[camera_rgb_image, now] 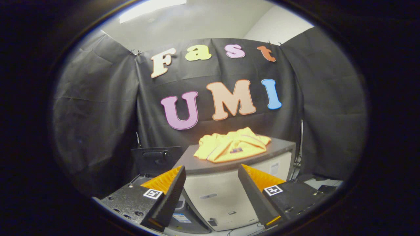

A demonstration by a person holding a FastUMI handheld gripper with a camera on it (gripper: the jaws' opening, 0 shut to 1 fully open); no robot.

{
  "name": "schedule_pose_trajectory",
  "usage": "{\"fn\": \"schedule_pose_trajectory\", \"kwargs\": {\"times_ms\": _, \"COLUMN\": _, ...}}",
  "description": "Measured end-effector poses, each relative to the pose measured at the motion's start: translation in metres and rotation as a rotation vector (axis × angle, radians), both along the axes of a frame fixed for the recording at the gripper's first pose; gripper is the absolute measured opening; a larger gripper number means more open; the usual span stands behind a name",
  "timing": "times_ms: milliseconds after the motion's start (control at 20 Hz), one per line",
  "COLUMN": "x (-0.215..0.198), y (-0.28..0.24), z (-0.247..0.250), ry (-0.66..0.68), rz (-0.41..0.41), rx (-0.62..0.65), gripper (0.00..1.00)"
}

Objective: Put the clothes into the washing machine and then close the washing machine lid.

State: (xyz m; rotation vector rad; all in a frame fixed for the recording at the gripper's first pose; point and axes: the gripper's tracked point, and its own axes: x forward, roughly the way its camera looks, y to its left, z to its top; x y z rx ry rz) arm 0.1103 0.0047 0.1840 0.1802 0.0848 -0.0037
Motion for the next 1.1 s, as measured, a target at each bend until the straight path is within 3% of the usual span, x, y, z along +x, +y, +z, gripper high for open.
{"fn": "schedule_pose_trajectory", "kwargs": {"times_ms": 400, "x": 0.125, "y": -0.033, "z": 0.022, "ry": 0.156, "rz": -0.02, "rx": -0.238, "gripper": 0.99}}
{"fn": "schedule_pose_trajectory", "kwargs": {"times_ms": 700, "x": 0.209, "y": -0.062, "z": -0.037, "ry": 0.375, "rz": -0.06, "rx": -0.152, "gripper": 0.97}}
{"fn": "schedule_pose_trajectory", "kwargs": {"times_ms": 900, "x": 0.236, "y": -0.052, "z": -0.071, "ry": 0.483, "rz": -0.036, "rx": -0.194, "gripper": 0.95}}
{"fn": "schedule_pose_trajectory", "kwargs": {"times_ms": 1000, "x": 0.241, "y": -0.059, "z": -0.083, "ry": 0.532, "rz": -0.063, "rx": -0.244, "gripper": 0.91}}
{"fn": "schedule_pose_trajectory", "kwargs": {"times_ms": 1100, "x": 0.236, "y": -0.056, "z": -0.091, "ry": 0.57, "rz": -0.077, "rx": -0.188, "gripper": 0.84}}
